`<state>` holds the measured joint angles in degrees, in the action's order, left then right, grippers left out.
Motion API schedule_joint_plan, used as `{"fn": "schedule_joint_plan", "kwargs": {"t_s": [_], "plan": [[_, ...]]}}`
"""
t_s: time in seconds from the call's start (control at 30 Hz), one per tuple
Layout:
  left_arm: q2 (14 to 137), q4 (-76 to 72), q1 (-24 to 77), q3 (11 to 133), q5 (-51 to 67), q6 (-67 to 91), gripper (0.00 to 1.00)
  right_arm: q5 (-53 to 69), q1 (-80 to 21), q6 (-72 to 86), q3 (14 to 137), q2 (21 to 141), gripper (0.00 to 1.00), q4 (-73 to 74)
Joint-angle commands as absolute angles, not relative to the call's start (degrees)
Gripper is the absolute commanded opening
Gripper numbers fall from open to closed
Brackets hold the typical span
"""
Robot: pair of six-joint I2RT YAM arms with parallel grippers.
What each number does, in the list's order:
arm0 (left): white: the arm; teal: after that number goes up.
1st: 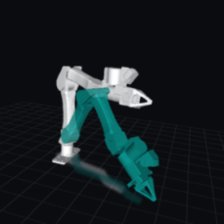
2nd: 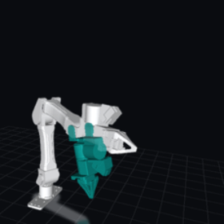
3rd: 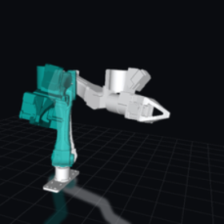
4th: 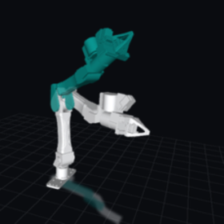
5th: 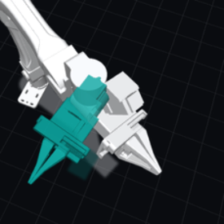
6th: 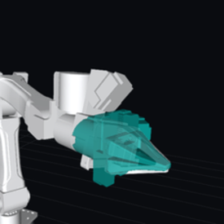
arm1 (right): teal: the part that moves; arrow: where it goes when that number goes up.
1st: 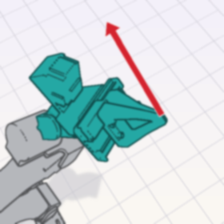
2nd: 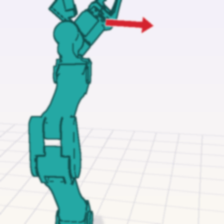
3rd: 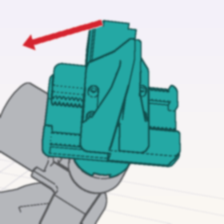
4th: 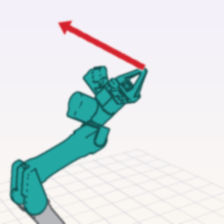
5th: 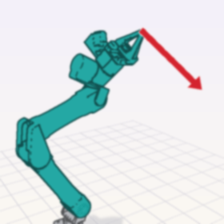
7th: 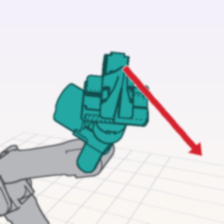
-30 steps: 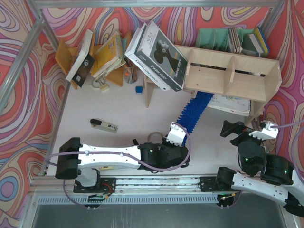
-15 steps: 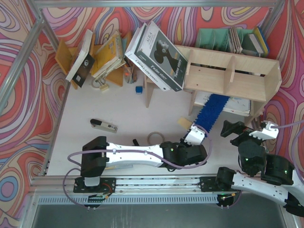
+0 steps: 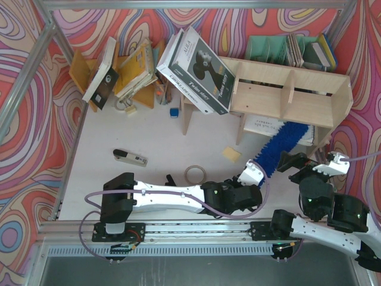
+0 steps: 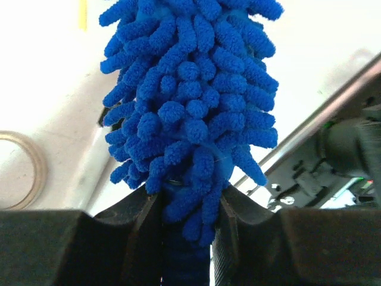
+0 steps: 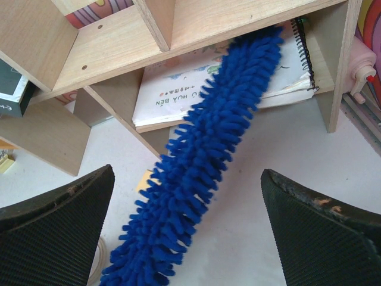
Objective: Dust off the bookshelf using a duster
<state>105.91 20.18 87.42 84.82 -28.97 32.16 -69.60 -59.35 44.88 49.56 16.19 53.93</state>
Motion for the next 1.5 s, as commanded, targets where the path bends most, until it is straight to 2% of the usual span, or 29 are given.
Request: {"fn": "schedule_joint_plan", "kwargs": {"t_s": [0.0, 0.17, 0.5, 0.83, 1.23, 1.47], "plan": [[99.13, 15.97, 86.92, 78.72, -37.08, 35.67, 0.0, -71.19, -59.68, 45.53, 50.1, 15.6, 0.99, 54.58], [93.06, 13.21, 86.93, 71.59, -44.71, 38.71, 0.0, -71.07, -59.7, 45.53, 50.1, 15.73, 0.99, 54.58], [87.07, 20.75, 86.67, 68.4, -53.12, 41.57, 0.0, -71.02, -59.7, 45.52, 50.13, 15.87, 0.99, 54.58], [94.07, 15.56, 86.66, 77.7, -46.1, 31.2, 0.0, -71.0, -59.72, 45.53, 50.11, 15.6, 0.99, 54.58], [103.89, 7.6, 86.66, 88.83, -31.23, 24.42, 0.0, -71.18, -59.68, 45.62, 50.01, 15.62, 0.99, 54.58], [104.14, 5.16, 86.66, 87.24, -28.02, 24.65, 0.0, -71.19, -59.73, 45.64, 50.02, 15.65, 0.99, 54.58]]}}
